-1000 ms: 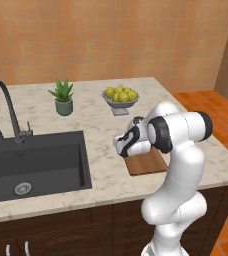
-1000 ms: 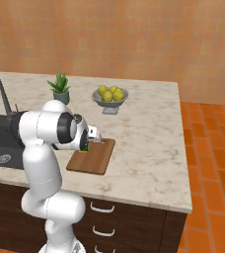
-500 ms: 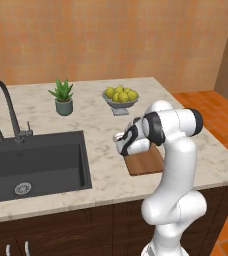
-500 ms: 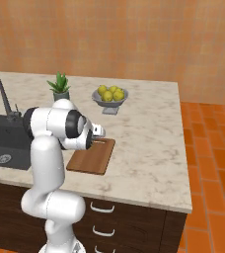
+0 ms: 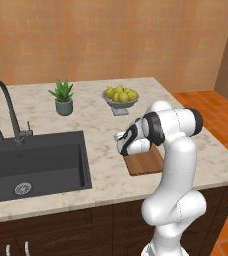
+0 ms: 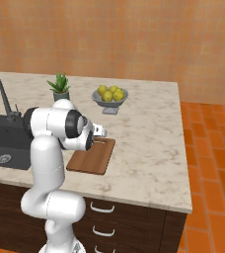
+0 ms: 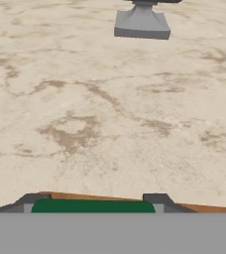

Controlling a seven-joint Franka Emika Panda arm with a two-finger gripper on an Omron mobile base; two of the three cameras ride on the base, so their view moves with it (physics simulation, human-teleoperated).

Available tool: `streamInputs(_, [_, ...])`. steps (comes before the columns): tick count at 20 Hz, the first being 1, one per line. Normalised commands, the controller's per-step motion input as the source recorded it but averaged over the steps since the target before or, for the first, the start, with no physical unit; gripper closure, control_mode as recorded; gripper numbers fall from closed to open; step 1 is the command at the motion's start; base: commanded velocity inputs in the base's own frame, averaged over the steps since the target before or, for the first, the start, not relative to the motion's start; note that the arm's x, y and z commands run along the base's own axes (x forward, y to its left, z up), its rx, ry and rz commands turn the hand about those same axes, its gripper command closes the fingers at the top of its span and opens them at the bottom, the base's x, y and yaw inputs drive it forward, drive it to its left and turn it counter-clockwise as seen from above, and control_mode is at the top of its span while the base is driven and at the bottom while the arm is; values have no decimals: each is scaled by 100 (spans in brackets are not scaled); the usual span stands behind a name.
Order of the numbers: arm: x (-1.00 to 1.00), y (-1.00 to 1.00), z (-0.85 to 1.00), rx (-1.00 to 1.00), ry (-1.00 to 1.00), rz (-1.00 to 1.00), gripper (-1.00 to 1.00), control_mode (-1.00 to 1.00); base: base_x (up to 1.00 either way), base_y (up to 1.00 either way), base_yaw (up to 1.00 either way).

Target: Pick up the sponge from the counter and clean the cutting board by briefly scrubbing or pressing down on the cutting board. Once finished, release the sponge.

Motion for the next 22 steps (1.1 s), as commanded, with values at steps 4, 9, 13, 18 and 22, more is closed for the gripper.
streamInputs(4, [10, -47, 0, 0, 0, 1, 100, -100, 0, 0, 0])
streamInputs(9, [12, -49, 0, 1, 0, 3, 100, -100, 0, 0, 0])
streamInputs(13, [16, -57, 0, 1, 0, 5, 100, -100, 0, 0, 0])
streamInputs(18, [3, -60, 0, 1, 0, 5, 100, -100, 0, 0, 0])
streamInputs(22, [0, -54, -6, 1, 0, 5, 100, -100, 0, 0, 0])
